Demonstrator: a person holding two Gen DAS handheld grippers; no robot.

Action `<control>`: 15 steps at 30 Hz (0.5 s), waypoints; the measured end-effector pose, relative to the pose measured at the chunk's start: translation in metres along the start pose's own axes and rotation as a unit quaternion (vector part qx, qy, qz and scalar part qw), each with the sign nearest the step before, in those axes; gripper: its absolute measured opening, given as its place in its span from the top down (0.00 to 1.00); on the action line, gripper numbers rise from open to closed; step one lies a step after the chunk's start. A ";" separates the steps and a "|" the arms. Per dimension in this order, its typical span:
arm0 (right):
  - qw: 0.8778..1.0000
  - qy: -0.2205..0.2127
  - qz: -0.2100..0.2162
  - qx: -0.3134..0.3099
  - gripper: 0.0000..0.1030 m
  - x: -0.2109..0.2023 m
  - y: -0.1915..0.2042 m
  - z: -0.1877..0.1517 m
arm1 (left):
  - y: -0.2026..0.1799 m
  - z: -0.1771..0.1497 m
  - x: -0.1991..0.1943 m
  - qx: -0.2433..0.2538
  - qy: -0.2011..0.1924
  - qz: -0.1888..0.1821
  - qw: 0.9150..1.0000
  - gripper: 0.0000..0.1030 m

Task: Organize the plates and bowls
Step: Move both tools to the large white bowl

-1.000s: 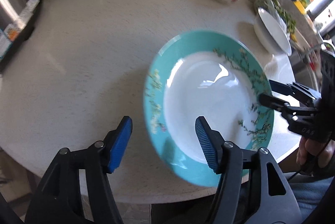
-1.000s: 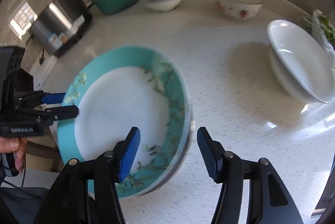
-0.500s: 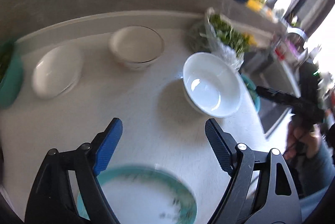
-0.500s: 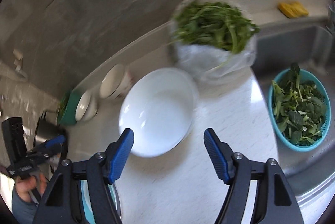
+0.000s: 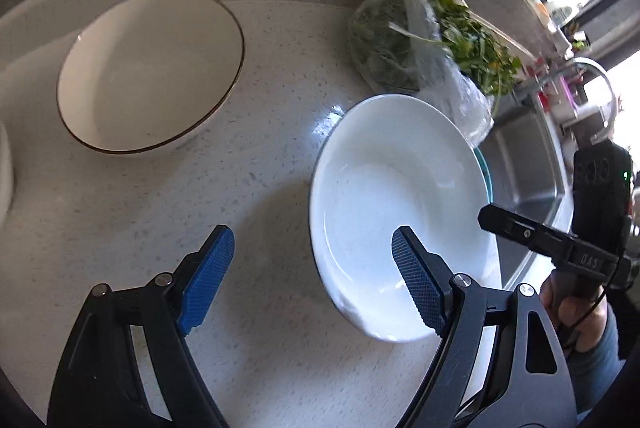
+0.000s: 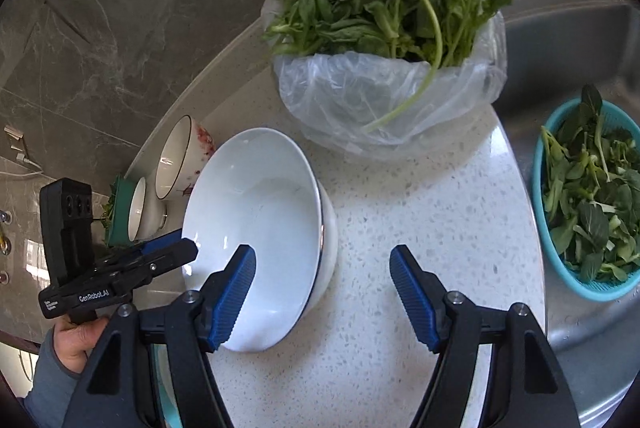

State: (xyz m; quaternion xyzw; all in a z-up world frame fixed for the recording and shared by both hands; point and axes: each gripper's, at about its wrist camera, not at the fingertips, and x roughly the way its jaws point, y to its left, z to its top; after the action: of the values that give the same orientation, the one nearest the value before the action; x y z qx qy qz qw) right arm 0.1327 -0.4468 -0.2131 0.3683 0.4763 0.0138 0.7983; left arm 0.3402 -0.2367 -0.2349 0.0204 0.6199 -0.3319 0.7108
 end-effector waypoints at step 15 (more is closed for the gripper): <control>0.999 0.047 0.014 -0.013 0.77 0.038 0.003 0.005 | -0.017 0.013 0.050 0.026 0.021 0.030 0.999 0.84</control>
State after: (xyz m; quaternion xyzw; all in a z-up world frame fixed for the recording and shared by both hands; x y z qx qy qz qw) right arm 0.1588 -0.4335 -0.2383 0.3635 0.5077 0.0486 0.7796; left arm 0.3435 -0.2775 -0.2705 0.0642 0.6253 -0.3262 0.7061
